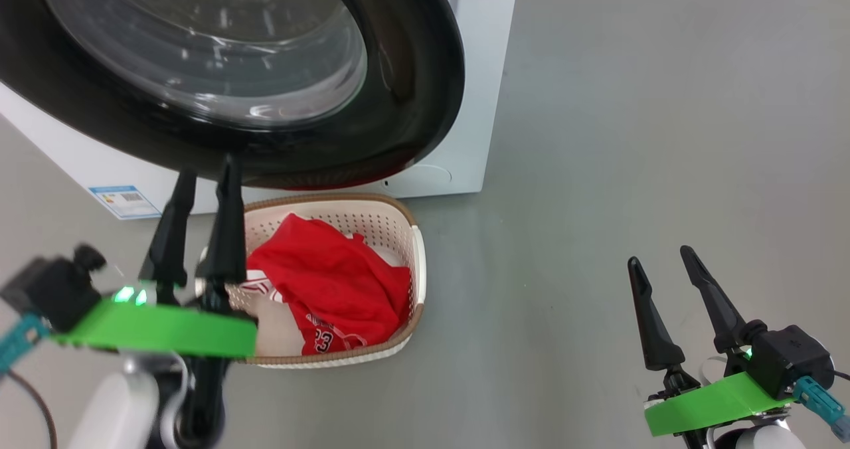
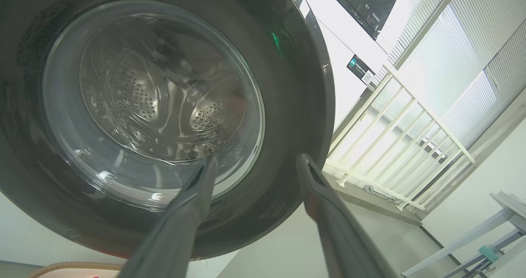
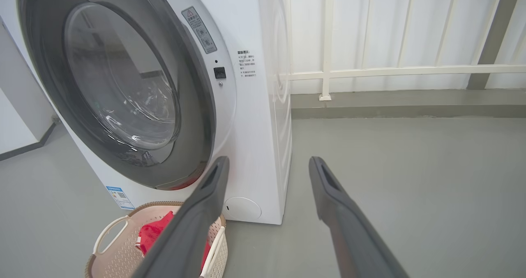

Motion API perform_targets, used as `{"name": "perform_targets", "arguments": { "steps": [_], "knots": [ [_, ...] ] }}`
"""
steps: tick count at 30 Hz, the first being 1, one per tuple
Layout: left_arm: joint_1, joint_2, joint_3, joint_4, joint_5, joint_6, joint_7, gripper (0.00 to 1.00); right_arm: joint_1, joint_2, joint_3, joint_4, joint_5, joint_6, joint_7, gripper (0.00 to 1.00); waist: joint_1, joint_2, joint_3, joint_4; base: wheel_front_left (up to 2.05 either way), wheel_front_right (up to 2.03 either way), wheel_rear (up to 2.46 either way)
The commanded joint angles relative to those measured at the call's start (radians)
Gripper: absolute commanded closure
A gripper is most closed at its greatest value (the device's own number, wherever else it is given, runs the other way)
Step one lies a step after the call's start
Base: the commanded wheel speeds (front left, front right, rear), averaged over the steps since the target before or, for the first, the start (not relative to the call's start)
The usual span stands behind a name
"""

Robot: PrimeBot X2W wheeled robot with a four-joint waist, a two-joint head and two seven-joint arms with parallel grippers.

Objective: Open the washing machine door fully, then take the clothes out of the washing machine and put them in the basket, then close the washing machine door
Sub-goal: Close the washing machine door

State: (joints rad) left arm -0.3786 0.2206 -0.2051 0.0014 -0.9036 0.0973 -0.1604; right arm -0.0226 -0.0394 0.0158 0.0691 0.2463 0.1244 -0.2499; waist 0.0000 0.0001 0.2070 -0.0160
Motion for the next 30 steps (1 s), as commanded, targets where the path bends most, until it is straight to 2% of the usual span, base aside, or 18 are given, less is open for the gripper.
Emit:
{"name": "perform_targets", "arguments": {
  "steps": [1,7,15,19,24,30],
  "knots": [
    [0.017,0.039,0.022,-0.045,0.047,0.012,-0.028,0.0,0.0,-0.011,0.021,-0.023,0.004,0.006,-0.012,0.0,0.0,-0.0001,-0.019,0.008,0.0,0.0,0.0],
    [0.13,0.055,-0.015,-0.103,0.204,0.068,-0.081,0.0,0.012,-0.011,0.022,-0.02,0.001,0.006,-0.012,0.0,0.0,-0.0001,-0.058,0.009,0.0,0.0,0.0],
    [0.229,0.075,-0.026,-0.102,0.371,0.13,-0.098,0.0,0.039,-0.011,0.019,-0.02,-0.012,0.006,-0.012,0.0,0.0,-0.0001,-0.122,0.01,0.0,0.0,0.0],
    [0.273,0.083,-0.02,-0.109,0.443,0.138,-0.101,0.0,0.052,-0.011,0.019,-0.022,-0.022,0.006,-0.012,0.0,0.0,-0.0001,-0.143,0.012,0.0,0.0,0.0],
    [0.341,0.06,0.003,-0.119,0.509,0.146,-0.101,0.0,0.075,-0.011,0.018,-0.025,-0.022,0.006,-0.012,0.0,0.0,-0.0001,-0.169,0.015,0.0,0.0,0.0],
    [0.402,0.039,0.025,-0.152,0.587,0.131,-0.101,0.0,0.089,-0.011,0.016,-0.026,-0.019,0.006,-0.012,0.0,0.0,-0.0001,-0.189,0.012,0.0,0.0,0.0]
  ]
}}
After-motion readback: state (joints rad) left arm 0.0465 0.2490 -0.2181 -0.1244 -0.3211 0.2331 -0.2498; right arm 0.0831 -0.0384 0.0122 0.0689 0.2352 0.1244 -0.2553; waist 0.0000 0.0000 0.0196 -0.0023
